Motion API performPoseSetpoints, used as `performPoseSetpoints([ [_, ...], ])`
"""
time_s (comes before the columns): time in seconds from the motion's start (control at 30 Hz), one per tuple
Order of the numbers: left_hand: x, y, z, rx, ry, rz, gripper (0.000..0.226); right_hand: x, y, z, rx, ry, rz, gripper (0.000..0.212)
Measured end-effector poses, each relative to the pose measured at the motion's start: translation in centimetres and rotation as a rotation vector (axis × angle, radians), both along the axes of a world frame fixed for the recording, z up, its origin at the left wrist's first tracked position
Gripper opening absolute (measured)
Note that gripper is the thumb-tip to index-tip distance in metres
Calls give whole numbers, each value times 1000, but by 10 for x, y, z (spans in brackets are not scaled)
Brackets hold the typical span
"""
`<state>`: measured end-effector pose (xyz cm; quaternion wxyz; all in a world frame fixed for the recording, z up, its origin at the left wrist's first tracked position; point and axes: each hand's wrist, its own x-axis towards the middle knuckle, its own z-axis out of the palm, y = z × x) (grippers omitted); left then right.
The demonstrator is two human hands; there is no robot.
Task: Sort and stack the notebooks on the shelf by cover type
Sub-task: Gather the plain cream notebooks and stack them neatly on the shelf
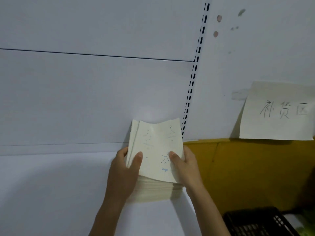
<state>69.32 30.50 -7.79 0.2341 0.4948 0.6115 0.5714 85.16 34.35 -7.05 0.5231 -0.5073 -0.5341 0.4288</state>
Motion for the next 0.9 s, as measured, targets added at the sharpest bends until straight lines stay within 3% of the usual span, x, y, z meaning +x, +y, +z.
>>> performPoseSetpoints([
  [0.07, 3, 1, -2, 12, -81, -48, 33, 2, 8, -3, -24, -15, 12, 20],
  [0.13, 6, 1, -5, 46, -79, -95, 72, 6, 13, -7, -86, 54, 65, 25],
  [0.17, 5, 2, -8, 60, -45, -118, 90, 9, 14, -9, -118, 106, 102, 27],
  [0.23, 3, 3, -10, 85, 84, -173, 103, 13, 16, -11, -144, 168, 159, 27],
  [0.33, -4, 5, -13, 92, 236, -182, 101, 14, 21, -14, -121, 168, 170, 26],
  [0.5, -5, 6, -22, 138, 297, -101, 76, 17, 27, -13, -60, 119, 191, 28],
  [0.6, -3, 7, -25, 141, 308, -94, 76, 26, 27, -11, -30, 57, 207, 26],
  [0.73, -1, 7, -21, 124, 206, -153, 88, 36, 30, -12, -5, 24, 217, 28],
  [0.9, -2, 4, -18, 150, -34, -301, 98, 17, 34, -6, -46, -202, 351, 27],
])
